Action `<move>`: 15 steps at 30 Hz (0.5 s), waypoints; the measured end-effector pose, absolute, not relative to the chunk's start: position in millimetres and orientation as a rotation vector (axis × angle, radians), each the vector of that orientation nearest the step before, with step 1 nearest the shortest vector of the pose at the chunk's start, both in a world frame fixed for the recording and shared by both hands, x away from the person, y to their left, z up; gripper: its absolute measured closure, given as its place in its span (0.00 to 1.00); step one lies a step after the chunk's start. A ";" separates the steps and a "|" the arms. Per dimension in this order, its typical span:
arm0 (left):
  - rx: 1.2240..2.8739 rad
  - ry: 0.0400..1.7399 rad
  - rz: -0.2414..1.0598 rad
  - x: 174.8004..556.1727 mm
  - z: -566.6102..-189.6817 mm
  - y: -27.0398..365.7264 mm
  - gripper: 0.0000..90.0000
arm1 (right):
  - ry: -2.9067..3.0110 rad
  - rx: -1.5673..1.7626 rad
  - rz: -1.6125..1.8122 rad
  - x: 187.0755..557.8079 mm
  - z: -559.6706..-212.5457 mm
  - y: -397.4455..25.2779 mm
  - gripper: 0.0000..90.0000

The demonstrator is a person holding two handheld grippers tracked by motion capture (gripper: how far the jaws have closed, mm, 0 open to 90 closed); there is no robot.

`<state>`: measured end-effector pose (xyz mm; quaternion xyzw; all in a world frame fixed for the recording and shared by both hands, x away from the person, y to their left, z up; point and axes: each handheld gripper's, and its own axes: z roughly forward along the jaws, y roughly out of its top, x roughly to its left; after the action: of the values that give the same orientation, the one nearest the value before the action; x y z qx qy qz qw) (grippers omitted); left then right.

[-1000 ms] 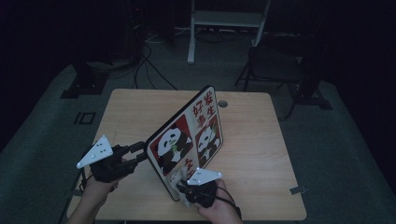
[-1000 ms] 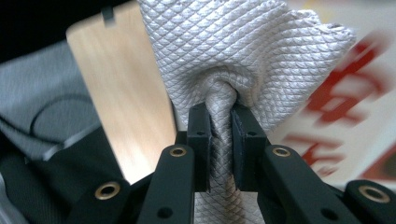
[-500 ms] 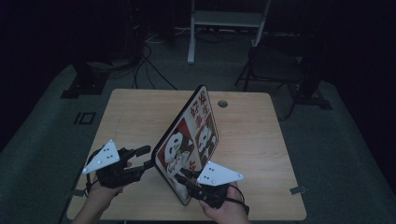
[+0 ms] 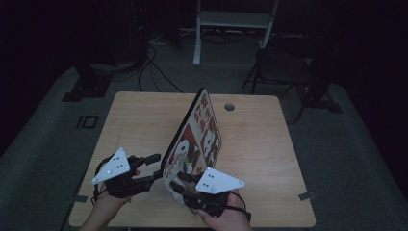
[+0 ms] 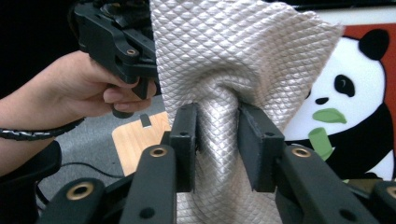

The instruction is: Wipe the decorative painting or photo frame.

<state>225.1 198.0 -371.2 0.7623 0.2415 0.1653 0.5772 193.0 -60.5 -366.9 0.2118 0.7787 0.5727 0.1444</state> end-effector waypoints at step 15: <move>1.789 0.566 0.371 225.6 -370.7 199.8 0.59 | 2.211 0.653 1.534 190.3 -389.1 -50.3 0.65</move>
<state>225.6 199.8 -370.7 0.7642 0.2416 0.1584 0.5766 190.3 -50.3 -389.1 0.2318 0.7847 0.5443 0.1852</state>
